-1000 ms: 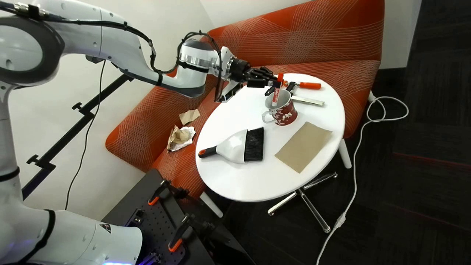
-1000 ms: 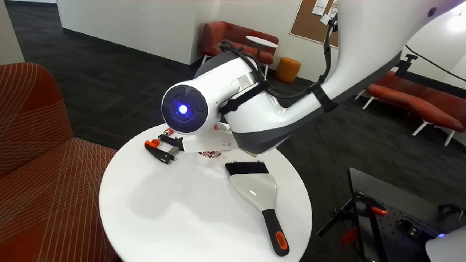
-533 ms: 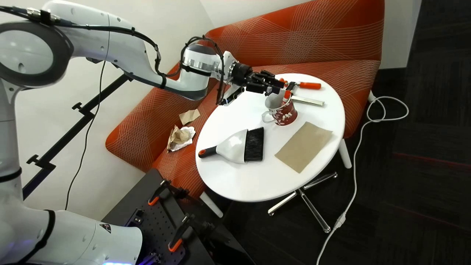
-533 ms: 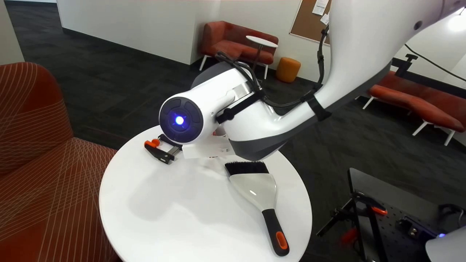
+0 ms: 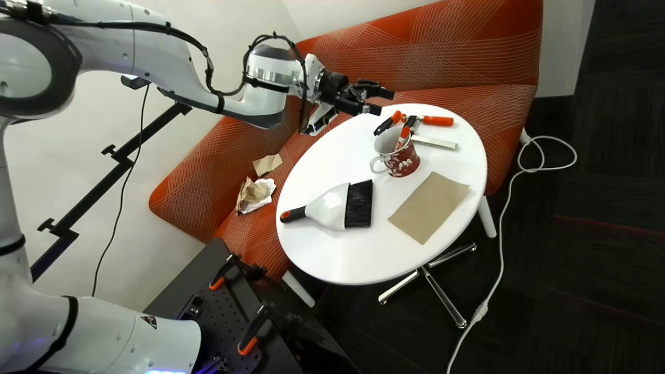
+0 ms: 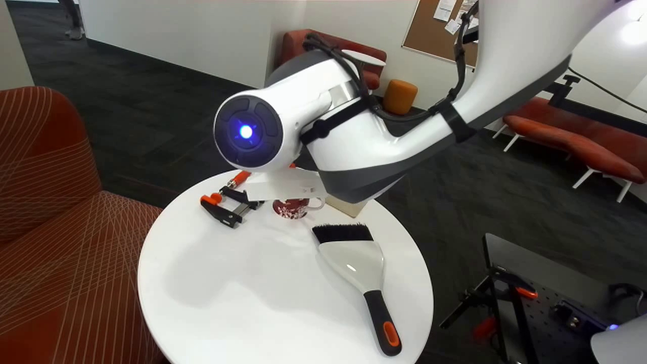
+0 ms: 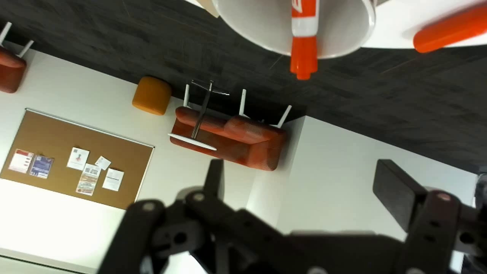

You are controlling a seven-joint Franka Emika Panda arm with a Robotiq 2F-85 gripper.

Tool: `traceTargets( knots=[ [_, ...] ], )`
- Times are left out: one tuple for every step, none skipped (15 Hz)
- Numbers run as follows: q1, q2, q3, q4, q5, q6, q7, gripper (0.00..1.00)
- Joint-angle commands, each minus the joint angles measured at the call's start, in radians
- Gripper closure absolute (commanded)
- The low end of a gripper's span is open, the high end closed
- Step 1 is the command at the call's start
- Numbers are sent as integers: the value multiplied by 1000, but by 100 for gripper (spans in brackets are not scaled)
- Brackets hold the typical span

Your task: Put the marker in the mug

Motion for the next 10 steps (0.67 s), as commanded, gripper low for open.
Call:
traceTargets(
  knots=[
    [-10, -134, 29, -106, -26, -20, 13, 0],
    [-13, -159, 33, -122, -28, -16, 10, 0],
    [-17, -183, 37, -138, -28, -13, 7, 0],
    [-24, -209, 44, -156, -24, -4, -1, 0],
    [-32, -235, 51, -175, -19, 6, -12, 0],
    [-29, -150, 51, -89, -15, -14, -1, 0],
    [-32, -173, 55, -107, -15, -13, -2, 0],
    [-35, -190, 59, -122, -14, -13, -3, 0],
    [-37, -200, 62, -132, -14, -13, -3, 0],
    [-39, -205, 63, -138, -13, -12, -3, 0]
  ],
)
